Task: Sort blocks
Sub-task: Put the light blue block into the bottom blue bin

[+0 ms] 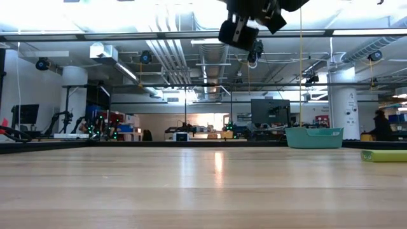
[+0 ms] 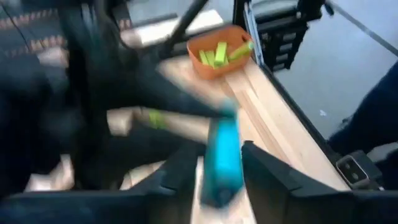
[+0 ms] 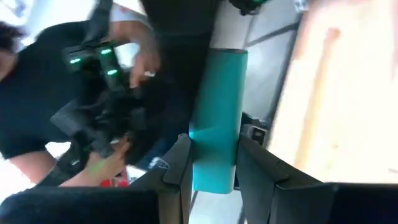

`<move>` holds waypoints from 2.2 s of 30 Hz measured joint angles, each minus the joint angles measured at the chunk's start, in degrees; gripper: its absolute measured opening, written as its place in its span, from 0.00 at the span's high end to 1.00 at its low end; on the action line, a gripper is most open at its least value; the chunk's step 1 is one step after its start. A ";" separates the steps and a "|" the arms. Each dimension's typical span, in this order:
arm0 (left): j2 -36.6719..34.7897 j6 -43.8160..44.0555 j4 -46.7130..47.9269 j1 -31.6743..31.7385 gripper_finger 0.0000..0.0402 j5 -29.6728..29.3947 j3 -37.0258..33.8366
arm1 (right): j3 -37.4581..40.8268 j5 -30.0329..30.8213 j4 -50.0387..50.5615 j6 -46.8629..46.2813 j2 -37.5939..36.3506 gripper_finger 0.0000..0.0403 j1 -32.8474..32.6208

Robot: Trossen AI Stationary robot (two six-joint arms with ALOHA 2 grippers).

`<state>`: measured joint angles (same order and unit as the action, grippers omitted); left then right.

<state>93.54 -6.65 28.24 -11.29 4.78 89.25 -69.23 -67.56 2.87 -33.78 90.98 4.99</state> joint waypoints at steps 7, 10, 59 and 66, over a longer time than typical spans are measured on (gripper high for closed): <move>-0.20 -2.49 -1.86 -0.05 0.71 -1.47 0.20 | 0.11 -0.69 -0.05 0.35 0.00 0.79 -0.02; -0.22 -1.88 -1.32 -0.09 0.76 -1.43 0.20 | 0.13 -1.28 -0.07 0.50 0.00 0.79 -0.07; -0.45 -6.48 1.22 -0.15 0.83 -1.03 1.27 | -0.79 -5.66 -3.29 -0.41 -0.11 0.79 1.81; 0.26 -6.93 0.41 -0.16 0.92 0.73 1.27 | -0.72 -6.31 -3.19 -1.42 -0.11 0.79 1.77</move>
<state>93.80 -13.58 28.64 -11.44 5.51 90.52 -69.95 -73.87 -0.32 -35.20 90.87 6.76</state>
